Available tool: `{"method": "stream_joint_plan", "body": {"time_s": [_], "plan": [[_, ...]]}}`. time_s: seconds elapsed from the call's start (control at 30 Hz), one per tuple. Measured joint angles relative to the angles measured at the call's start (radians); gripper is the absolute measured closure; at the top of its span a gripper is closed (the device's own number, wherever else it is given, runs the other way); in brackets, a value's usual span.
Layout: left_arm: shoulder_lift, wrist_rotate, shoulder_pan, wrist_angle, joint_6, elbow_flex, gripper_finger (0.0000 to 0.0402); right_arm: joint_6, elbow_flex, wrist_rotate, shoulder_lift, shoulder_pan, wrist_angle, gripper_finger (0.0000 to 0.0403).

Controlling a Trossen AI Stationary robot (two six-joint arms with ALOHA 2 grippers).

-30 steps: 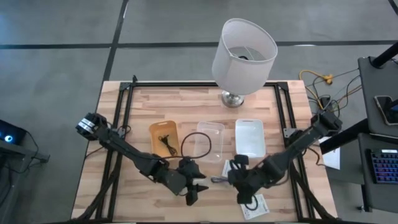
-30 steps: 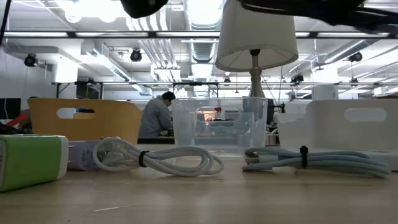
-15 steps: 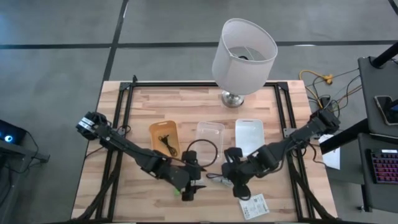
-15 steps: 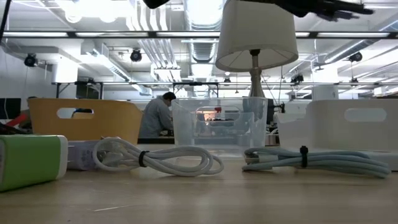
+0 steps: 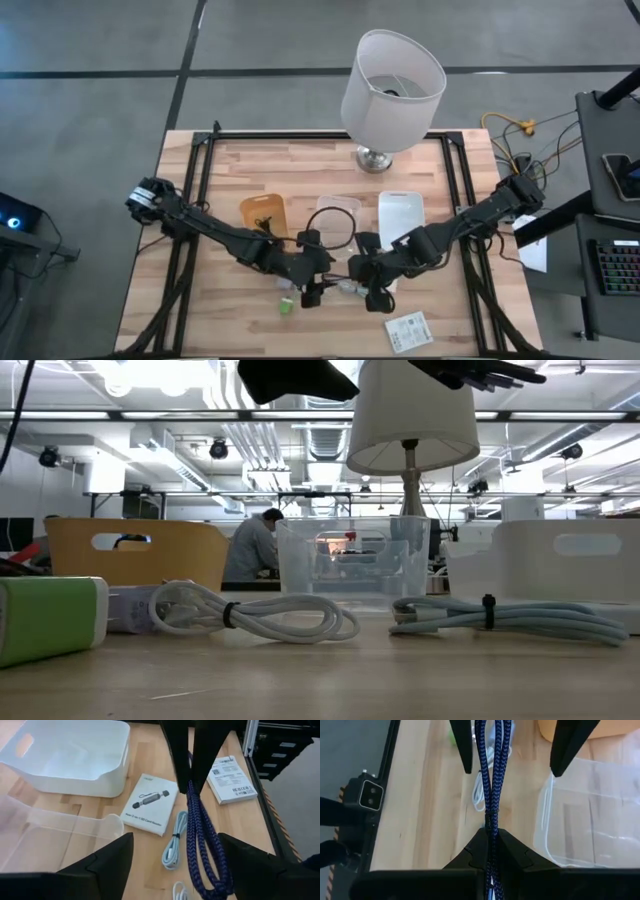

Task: Pick and place items into bin
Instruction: Put the purple charger cable into the yellow bin

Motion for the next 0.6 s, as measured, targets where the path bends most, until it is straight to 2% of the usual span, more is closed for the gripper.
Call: {"method": "stream_joint_plan", "body": {"time_s": [0.13,0.53,0.6], "plan": [[0.000,0.009,0.002,-0.010,0.000,-0.001,0.0183,-0.001,-0.001,0.017,0.000,-0.013,0.004,0.0390],[0.000,0.014,0.005,-0.009,0.000,-0.002,0.0375,-0.001,-0.002,0.017,0.000,-0.037,0.006,0.0390],[0.000,0.014,0.005,-0.010,0.000,-0.002,0.0393,-0.001,-0.002,0.018,0.000,-0.037,0.006,0.0390]]}}
